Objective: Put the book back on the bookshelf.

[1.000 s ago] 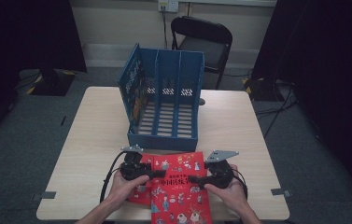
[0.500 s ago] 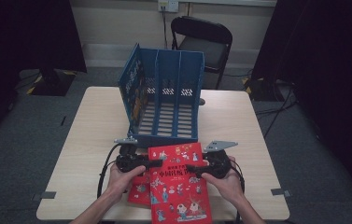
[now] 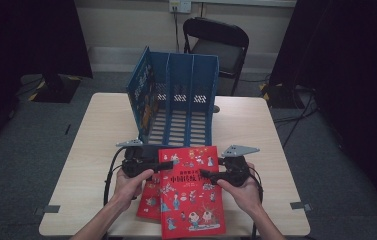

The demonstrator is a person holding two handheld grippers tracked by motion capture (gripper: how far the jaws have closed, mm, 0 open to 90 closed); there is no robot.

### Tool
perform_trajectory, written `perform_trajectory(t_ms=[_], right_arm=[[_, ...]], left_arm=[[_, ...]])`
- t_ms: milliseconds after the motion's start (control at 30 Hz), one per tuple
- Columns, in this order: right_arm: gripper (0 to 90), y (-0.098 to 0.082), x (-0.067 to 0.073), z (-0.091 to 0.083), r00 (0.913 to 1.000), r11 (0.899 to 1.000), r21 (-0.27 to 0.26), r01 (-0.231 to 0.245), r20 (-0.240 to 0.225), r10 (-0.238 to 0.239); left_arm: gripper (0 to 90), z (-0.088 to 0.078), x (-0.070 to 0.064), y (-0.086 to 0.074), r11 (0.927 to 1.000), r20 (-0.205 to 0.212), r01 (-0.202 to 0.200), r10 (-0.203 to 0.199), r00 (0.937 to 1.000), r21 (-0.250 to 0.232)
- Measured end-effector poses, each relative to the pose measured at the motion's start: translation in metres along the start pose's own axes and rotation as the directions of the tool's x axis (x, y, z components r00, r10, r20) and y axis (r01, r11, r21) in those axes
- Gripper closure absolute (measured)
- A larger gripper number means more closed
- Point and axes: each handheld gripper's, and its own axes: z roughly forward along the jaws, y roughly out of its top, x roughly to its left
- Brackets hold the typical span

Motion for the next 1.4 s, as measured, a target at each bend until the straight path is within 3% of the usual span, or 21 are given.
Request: perform_trajectory(t_ms=[100,133,200,367,567,700,833,1033,1167,1267,1333,1367,1400], right_arm=[[32.4,0.003,0.001,-0.003,1.0000,1.000,-0.016,-0.007,-0.001,0.007],[32.6,0.005,0.000,-0.004,0.9999,1.000,-0.027,-0.013,0.000,0.013],[32.9,0.008,0.001,-0.009,0.9999,0.999,-0.048,-0.014,0.001,0.014],[34.6,0.014,0.002,-0.013,0.9998,0.998,-0.070,-0.008,0.020,0.010],[35.0,0.019,0.005,-0.015,0.9997,0.997,-0.077,0.005,0.026,-0.003],[36.3,0.024,0.007,-0.016,0.9994,0.995,-0.098,0.009,0.036,-0.005],[38.6,0.037,0.010,-0.019,0.9990,0.991,-0.135,0.019,0.044,-0.013],[40.6,0.045,0.014,-0.020,0.9983,0.987,-0.156,0.037,0.050,-0.029],[42.5,0.051,0.014,-0.024,0.9976,0.981,-0.188,0.045,0.060,-0.035],[44.1,0.056,0.013,-0.028,0.9967,0.977,-0.210,0.047,0.075,-0.032],[45.7,0.059,0.013,-0.032,0.9959,0.972,-0.230,0.053,0.083,-0.035],[45.7,0.059,0.013,-0.032,0.9959,0.972,-0.230,0.053,0.083,-0.035],[45.8,0.058,0.015,-0.035,0.9947,0.965,-0.252,0.071,0.090,-0.050]], left_arm=[[54.0,-0.002,-0.003,0.004,0.9998,0.007,-0.020,0.020,0.9998,-0.003],[55.4,-0.005,-0.005,0.010,0.9991,0.037,-0.026,0.027,0.9989,-0.032],[57.7,-0.006,-0.007,0.013,0.9985,0.049,-0.022,0.024,0.9985,-0.051],[58.1,-0.009,-0.013,0.020,0.9962,0.031,-0.060,0.062,0.9976,-0.062],[58.3,-0.012,-0.014,0.022,0.9952,0.040,-0.053,0.057,0.9976,-0.082],[59.8,-0.016,-0.017,0.028,0.9929,0.051,-0.072,0.077,0.9958,-0.095],[62.7,-0.024,-0.024,0.043,0.9869,0.053,-0.098,0.105,0.9930,-0.128],[65.8,-0.029,-0.029,0.051,0.9811,0.056,-0.115,0.125,0.9905,-0.155],[67.2,-0.030,-0.034,0.058,0.9773,0.059,-0.134,0.145,0.9876,-0.164],[70.2,-0.033,-0.040,0.068,0.9702,0.077,-0.149,0.166,0.9831,-0.191],[71.5,-0.036,-0.047,0.071,0.9600,0.071,-0.201,0.218,0.9733,-0.194],[71.7,-0.036,-0.047,0.071,0.9600,0.071,-0.201,0.218,0.9733,-0.194],[71.7,-0.037,-0.051,0.070,0.9574,0.067,-0.215,0.232,0.9704,-0.192]])
